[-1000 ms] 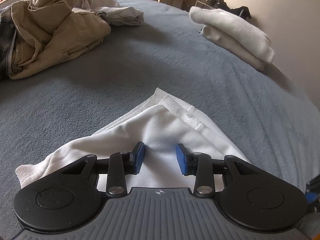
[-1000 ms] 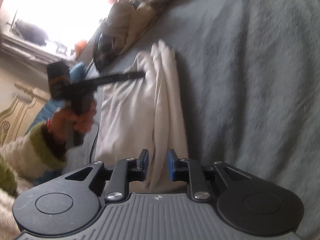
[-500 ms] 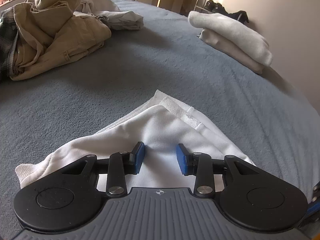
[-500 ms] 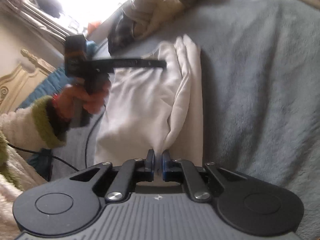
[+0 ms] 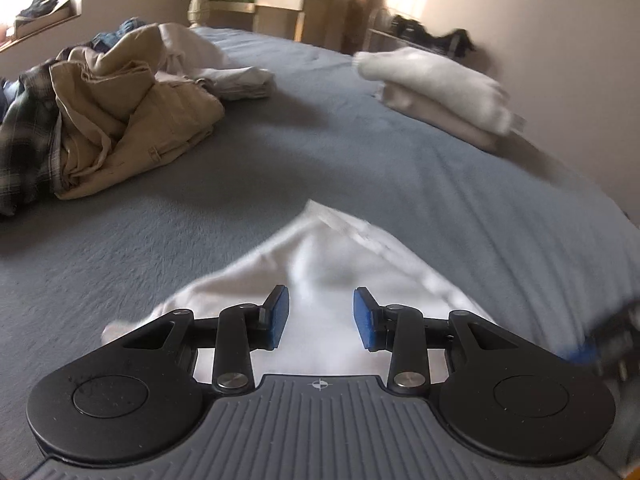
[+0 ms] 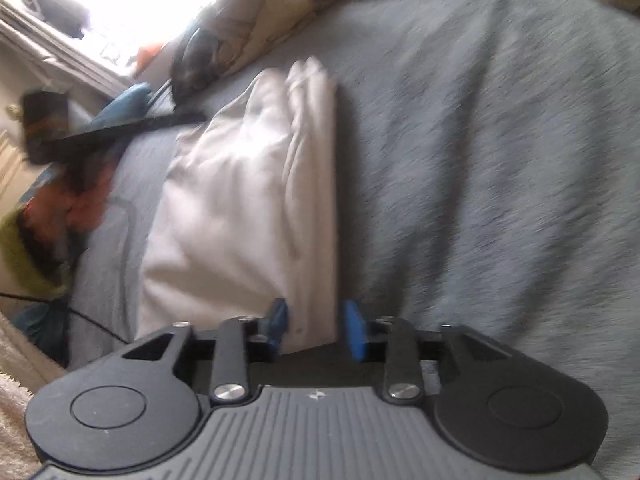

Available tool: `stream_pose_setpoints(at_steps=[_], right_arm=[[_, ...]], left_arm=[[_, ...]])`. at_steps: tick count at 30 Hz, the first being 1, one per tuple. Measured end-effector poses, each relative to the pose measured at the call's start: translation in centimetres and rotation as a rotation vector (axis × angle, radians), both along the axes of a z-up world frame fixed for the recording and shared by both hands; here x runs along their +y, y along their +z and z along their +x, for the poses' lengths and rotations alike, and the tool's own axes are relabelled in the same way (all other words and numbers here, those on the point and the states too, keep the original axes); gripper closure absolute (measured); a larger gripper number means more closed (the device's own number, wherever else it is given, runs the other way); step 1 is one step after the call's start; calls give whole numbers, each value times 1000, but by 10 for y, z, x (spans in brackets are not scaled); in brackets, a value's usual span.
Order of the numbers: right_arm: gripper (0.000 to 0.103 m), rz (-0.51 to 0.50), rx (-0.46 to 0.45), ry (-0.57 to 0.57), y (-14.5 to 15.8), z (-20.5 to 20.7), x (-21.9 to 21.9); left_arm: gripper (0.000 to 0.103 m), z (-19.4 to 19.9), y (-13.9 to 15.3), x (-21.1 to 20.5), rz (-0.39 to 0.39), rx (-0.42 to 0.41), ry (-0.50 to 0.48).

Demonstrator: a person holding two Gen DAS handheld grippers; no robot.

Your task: Fold clothes

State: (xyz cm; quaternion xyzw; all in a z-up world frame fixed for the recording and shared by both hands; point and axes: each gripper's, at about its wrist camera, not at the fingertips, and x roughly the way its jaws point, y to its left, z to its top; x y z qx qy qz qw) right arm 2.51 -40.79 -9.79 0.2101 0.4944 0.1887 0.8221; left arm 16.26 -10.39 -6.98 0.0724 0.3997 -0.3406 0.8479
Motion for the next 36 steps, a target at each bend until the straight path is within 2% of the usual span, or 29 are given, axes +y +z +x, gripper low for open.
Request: stream_pose_setpoints(at_steps=[3, 5, 9, 11, 15, 17, 19, 20, 23, 29, 33, 36], right_arm=[[68, -34, -80, -30, 12, 6, -1], [70, -14, -134, -16, 18, 18, 6], [70, -38, -223, 92, 30, 48, 40], [71, -59, -229, 123, 29, 62, 53], [73, -119, -179, 165, 10, 85, 68], [82, -117, -149, 187, 0, 90, 69], [91, -91, -154, 186, 3, 88, 64], [92, -79, -170, 178, 7, 86, 62], [92, -79, -227, 168, 15, 78, 60], [90, -74, -206, 136, -4, 82, 56], [89, -24, -201, 42, 13, 69, 40], [88, -22, -207, 34, 31, 43, 27]], left_arm=[[67, -22, -4, 10, -22, 52, -24], [67, -33, -12, 12, -41, 86, -36], [67, -45, -25, 10, -44, 117, -16], [67, -50, -28, 10, -46, 126, -10], [67, -58, -29, 10, -32, 116, -31], [67, -63, -31, 10, -17, 116, -48], [67, -66, -33, 10, -1, 108, -59], [67, -69, -33, 10, 1, 101, -63], [67, -72, -33, 12, -3, 95, -71], [67, -71, -39, 11, 19, 84, -67], [67, -71, -43, 11, 31, 78, -52], [67, -73, -45, 9, 47, 64, -52]])
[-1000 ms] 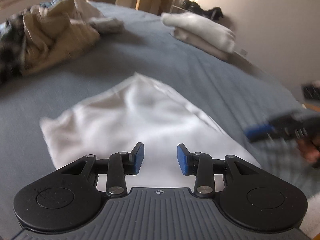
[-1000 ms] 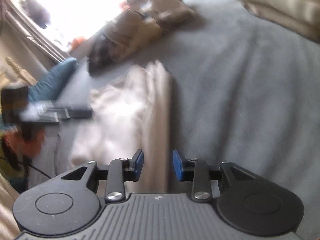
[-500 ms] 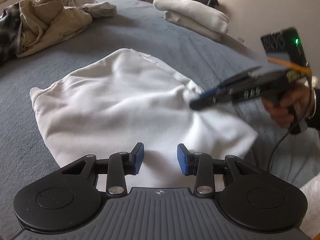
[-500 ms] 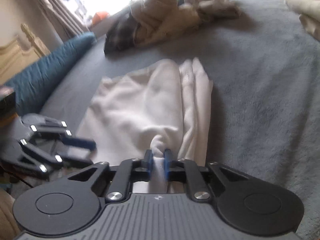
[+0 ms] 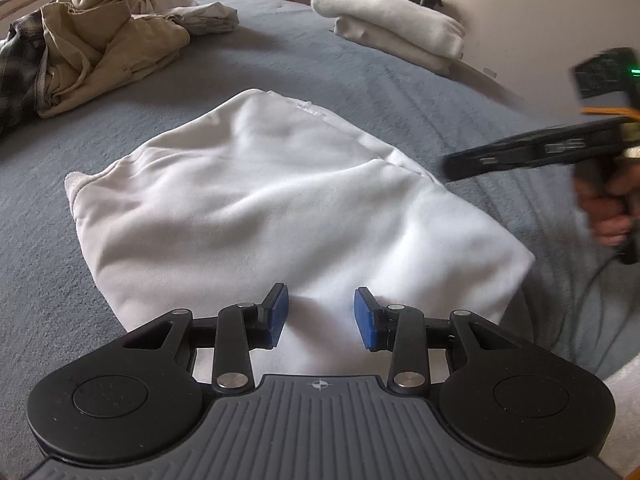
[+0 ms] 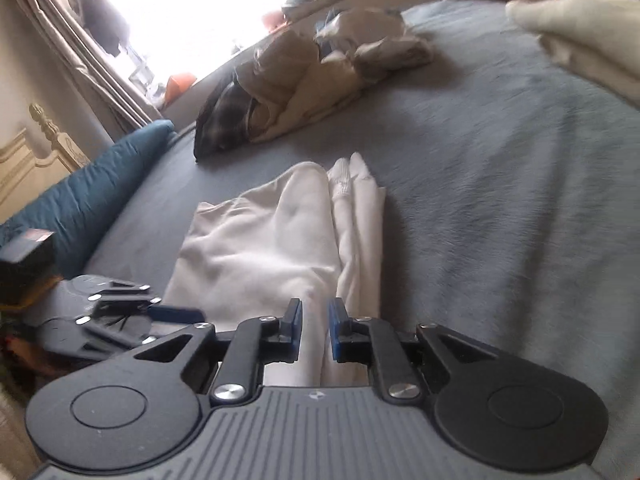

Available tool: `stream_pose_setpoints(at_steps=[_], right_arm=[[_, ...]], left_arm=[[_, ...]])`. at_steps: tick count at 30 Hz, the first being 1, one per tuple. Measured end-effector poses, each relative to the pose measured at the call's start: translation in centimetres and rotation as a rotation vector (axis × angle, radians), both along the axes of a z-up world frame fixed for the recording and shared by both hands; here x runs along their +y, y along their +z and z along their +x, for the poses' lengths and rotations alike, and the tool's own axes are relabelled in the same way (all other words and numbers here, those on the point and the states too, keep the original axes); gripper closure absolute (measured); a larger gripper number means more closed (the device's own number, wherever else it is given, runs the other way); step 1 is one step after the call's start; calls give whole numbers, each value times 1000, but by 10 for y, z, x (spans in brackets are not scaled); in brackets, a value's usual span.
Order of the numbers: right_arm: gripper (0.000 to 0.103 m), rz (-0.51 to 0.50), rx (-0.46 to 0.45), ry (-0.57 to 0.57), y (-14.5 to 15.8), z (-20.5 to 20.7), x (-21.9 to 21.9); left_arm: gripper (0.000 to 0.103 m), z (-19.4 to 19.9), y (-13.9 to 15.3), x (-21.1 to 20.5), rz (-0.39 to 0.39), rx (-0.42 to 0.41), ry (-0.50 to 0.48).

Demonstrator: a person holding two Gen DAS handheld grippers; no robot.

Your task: Fold clothes

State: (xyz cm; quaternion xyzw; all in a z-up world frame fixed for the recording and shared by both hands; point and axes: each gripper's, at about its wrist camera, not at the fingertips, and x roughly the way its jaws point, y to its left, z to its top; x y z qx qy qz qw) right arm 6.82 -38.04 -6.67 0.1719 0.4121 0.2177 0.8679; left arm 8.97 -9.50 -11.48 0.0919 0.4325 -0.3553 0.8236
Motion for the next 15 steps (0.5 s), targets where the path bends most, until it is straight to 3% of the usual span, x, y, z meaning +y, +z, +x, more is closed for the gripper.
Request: stream_pose_setpoints(at_steps=[7, 15], right_arm=[[88, -27, 58, 110, 13, -63, -10], [85, -140, 92, 402, 12, -37, 3]], left_arm=[[67, -3, -2, -2, 19, -25, -13], [67, -4, -2, -3, 25, -24, -6]])
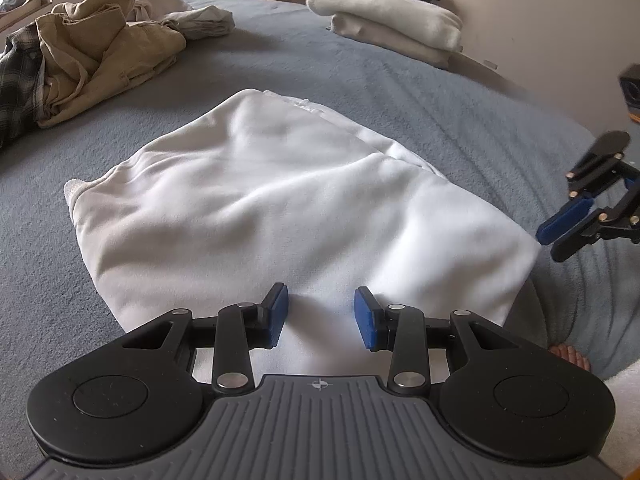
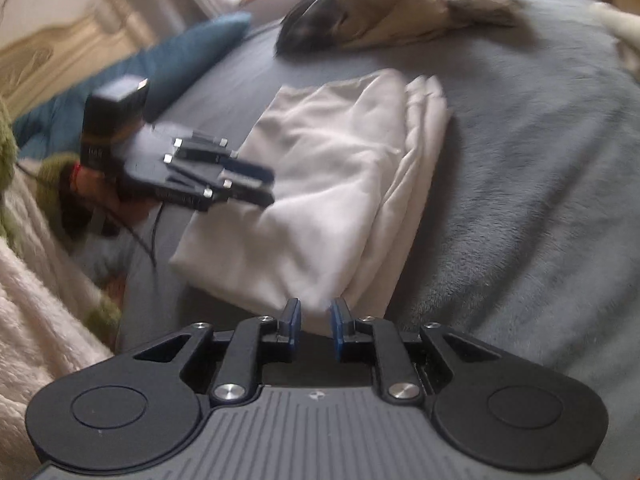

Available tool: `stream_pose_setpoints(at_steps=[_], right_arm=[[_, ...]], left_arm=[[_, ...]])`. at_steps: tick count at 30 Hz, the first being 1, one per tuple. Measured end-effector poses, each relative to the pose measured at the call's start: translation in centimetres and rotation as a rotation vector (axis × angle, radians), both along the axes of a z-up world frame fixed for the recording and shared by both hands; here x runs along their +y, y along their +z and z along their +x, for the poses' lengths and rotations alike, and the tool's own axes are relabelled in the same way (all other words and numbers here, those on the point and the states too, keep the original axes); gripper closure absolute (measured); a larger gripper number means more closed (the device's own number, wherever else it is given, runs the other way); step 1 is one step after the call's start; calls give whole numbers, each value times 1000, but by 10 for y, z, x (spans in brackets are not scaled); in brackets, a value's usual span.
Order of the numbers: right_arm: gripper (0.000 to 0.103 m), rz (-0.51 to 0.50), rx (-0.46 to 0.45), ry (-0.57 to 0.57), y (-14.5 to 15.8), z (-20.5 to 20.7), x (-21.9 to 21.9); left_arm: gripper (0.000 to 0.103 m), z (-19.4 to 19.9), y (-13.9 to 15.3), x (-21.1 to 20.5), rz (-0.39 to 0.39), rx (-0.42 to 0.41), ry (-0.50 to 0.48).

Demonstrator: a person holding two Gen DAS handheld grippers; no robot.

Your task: Fold clothes

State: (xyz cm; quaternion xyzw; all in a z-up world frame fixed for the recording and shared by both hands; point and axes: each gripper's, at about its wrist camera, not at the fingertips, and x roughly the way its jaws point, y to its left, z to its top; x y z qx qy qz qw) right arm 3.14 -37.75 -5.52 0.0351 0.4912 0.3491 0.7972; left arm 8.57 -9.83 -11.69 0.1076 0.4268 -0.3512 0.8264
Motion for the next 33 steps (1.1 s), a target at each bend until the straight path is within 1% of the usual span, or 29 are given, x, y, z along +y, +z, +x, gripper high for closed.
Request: stream_pose_setpoints(at_steps=[2, 4, 7, 9, 10, 11, 13, 15, 18, 21, 23, 25, 27, 29, 31, 33], right_arm=[[82, -13, 11, 61, -3, 3, 4], [81, -32, 4, 106, -7, 4, 7], [81, -43, -16, 134, -15, 8, 7], [83, -16, -20, 127, -16, 13, 3], [87, 4, -17, 134, -16, 15, 0], [97, 25, -19, 151, -14, 16, -1], [99, 68, -23, 199, -10, 18, -3], [100, 90, -20, 226, -7, 23, -9], [100, 131, 35, 169, -18, 37, -24], [100, 104, 62, 170, -35, 35, -23], [100, 104, 74, 148, -42, 34, -23], [100, 115, 94, 118, -40, 34, -26], [98, 93, 111, 95, -30, 33, -30], [98, 54, 91, 74, -15, 29, -34], [98, 42, 29, 62, 3, 24, -33], [98, 32, -37, 63, 15, 19, -23]], left_arm=[[67, -1, 0, -1, 5, -2, 1], [67, -1, -1, -1, 6, -5, 0], [66, 0, -1, -1, 4, -6, -2], [66, 0, -1, 0, 3, -5, -5], [66, 0, -1, 0, 3, -5, -6], [66, 0, -1, 0, 3, -6, -8], [66, 0, -2, 0, 3, -8, -16], [66, 1, -2, 0, 4, -9, -24], [66, 2, -2, 0, 3, -8, -34], [66, 2, -2, -1, 4, -8, -43], [66, 2, -2, -1, 6, -11, -47], [66, 2, -2, -2, 10, -14, -50], [66, 2, -2, -2, 15, -18, -54], [66, 0, 1, -1, 21, -27, -58], [66, -4, 8, 1, 27, -47, -63], [66, -10, 17, 4, 25, -74, -76]])
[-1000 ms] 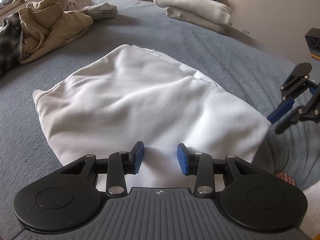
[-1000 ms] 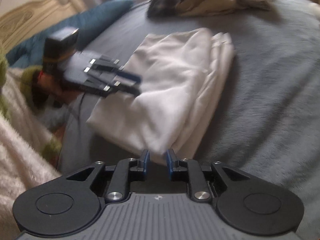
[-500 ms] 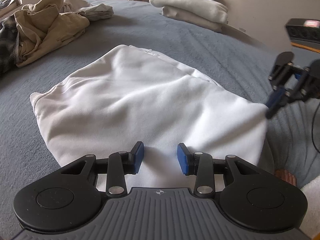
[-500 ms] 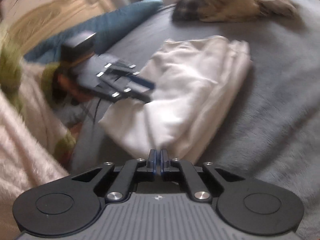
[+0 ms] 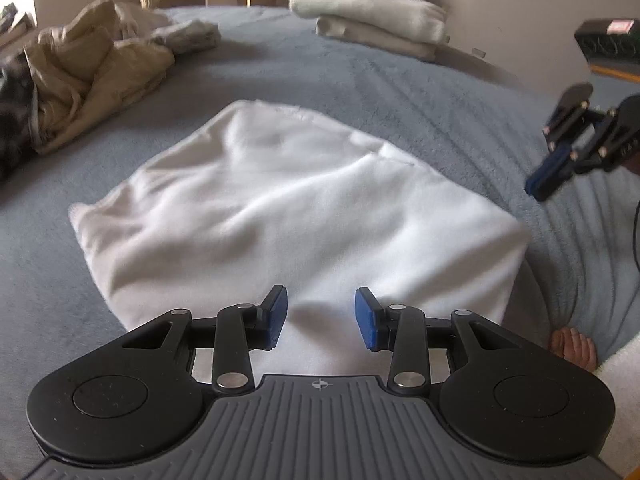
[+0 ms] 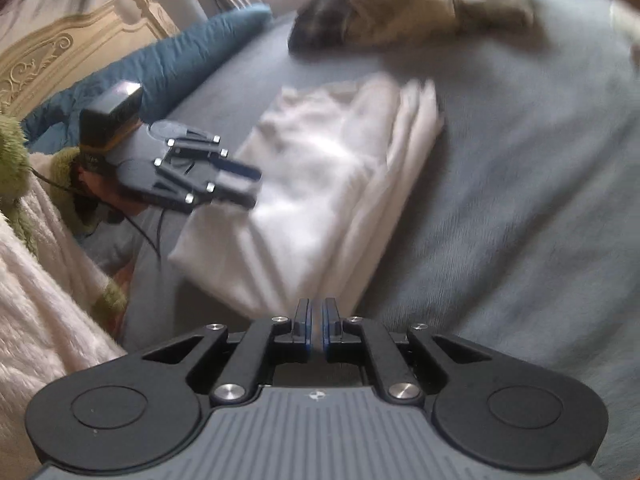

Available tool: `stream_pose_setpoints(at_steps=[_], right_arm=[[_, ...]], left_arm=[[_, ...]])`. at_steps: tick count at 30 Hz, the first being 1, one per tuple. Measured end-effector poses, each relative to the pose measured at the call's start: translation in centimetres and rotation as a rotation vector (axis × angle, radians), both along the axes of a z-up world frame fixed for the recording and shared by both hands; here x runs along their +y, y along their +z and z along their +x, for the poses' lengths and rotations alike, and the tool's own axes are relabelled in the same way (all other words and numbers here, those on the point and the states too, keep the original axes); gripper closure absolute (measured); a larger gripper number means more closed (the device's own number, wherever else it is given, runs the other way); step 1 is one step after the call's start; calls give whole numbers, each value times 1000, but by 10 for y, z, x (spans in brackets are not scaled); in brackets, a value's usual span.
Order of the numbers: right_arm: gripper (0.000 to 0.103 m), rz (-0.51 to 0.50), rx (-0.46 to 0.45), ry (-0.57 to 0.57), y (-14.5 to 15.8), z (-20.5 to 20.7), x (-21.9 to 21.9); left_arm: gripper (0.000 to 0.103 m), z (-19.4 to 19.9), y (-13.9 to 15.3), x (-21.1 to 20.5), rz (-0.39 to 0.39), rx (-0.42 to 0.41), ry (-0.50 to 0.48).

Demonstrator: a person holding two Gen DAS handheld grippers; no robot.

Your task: Fold clothes

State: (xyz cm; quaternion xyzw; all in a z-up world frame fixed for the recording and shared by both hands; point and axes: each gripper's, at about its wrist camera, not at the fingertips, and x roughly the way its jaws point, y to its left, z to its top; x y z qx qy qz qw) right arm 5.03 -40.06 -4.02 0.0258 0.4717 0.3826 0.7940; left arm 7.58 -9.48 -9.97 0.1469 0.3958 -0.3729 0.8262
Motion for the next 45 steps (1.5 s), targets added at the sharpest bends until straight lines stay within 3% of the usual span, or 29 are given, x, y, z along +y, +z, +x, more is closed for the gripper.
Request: stream_pose_setpoints(at_steps=[2, 5, 10, 12, 17, 22, 26, 29, 32, 35, 39, 40, 43, 45], right_arm=[[98, 8, -59, 33, 7, -4, 18], [99, -10, -137, 113, 5, -4, 48], [100, -207, -166, 57, -31, 12, 60], [100, -280, -155, 26, -44, 17, 57], [100, -311, -216, -9, -21, 13, 57], [100, -152, -224, 100, -2, -3, 71], [101, -342, -163, 115, -42, -2, 69], [100, -301, -139, 62, -29, 4, 56], [100, -246, -214, 53, -4, 7, 60], [99, -201, -287, 39, -1, 14, 78], [100, -391, -310, 34, -44, 24, 88], [99, -400, -313, 17, -48, 25, 85], [99, -413, -298, -55, -27, 35, 82], [98, -346, -306, -122, -11, 45, 78]], left_arm=[[66, -9, 10, 5, -21, -6, -30], [66, -19, 12, 11, -63, 84, -80], [66, -26, -13, 26, -161, 352, -62], [67, -26, -31, 29, -148, 424, -26], [68, -21, -39, 32, -179, 460, 5], [68, -24, -36, 23, -123, 419, -54], [67, -24, -38, 23, -126, 422, -58], [67, -21, -39, 26, -140, 435, -45], [67, -21, -39, 28, -151, 446, -38], [67, -21, -40, 25, -147, 443, -46], [67, -21, -39, 25, -147, 444, -53], [67, -22, -39, 26, -146, 444, -52], [66, -23, -38, 26, -144, 441, -54], [67, -23, -38, 26, -140, 440, -61]])
